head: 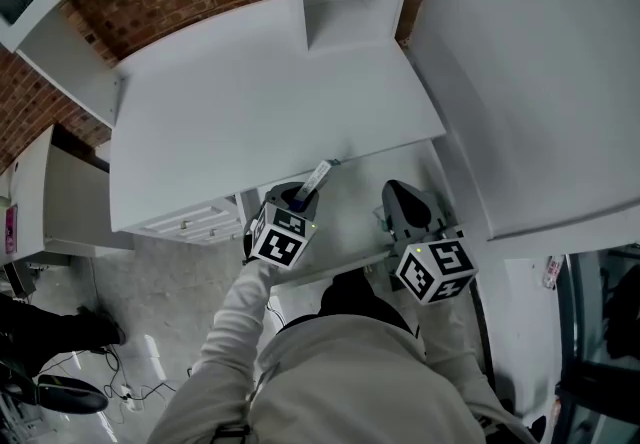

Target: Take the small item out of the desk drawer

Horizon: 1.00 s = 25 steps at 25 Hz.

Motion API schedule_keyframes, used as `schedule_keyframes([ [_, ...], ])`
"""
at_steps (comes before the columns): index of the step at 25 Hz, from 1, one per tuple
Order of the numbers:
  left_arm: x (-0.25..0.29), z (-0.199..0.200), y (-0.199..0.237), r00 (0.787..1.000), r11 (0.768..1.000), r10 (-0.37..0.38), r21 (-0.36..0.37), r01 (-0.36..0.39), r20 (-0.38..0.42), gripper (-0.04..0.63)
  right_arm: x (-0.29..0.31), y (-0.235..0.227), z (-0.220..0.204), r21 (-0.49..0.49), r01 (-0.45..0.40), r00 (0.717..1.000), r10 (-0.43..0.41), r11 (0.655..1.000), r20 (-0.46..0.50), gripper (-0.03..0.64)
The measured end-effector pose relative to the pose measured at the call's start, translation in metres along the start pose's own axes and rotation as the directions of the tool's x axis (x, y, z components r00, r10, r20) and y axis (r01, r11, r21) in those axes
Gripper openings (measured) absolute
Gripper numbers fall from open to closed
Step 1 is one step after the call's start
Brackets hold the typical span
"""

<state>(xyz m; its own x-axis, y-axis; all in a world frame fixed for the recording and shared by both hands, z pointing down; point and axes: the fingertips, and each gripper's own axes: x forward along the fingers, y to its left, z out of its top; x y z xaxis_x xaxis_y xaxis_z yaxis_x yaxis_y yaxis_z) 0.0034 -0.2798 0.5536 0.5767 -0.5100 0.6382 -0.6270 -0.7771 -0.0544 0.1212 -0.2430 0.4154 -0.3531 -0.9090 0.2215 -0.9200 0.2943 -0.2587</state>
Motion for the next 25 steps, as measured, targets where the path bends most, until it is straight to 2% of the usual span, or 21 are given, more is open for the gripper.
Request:
schedule_keyframes([
  [5, -0.022, 0.019, 0.014, 0.995, 0.998, 0.062, -0.035, -0.059, 0.083, 0.074, 0.003, 0.009, 0.001, -0.005, -0.019, 1.0, 0.019, 1.0, 0.001, 0.029],
  [11, -0.054, 0.048, 0.032, 0.973, 0.99, 0.133, -0.078, -0.12, 0.187, 0.074, 0.006, 0.015, 0.002, -0.014, -0.038, 0.999, 0.038, 0.999, 0.002, 0.029],
  [19, -0.091, 0.064, 0.053, 0.933, 0.969, 0.224, -0.162, -0.184, 0.283, 0.074, 0.009, 0.024, 0.006, -0.026, -0.059, 0.998, 0.059, 0.998, 0.005, 0.029],
  [25, -0.116, 0.062, 0.066, 0.892, 0.942, 0.295, -0.261, -0.212, 0.342, 0.074, 0.009, 0.029, 0.008, -0.037, -0.074, 0.997, 0.074, 0.997, 0.011, 0.029],
])
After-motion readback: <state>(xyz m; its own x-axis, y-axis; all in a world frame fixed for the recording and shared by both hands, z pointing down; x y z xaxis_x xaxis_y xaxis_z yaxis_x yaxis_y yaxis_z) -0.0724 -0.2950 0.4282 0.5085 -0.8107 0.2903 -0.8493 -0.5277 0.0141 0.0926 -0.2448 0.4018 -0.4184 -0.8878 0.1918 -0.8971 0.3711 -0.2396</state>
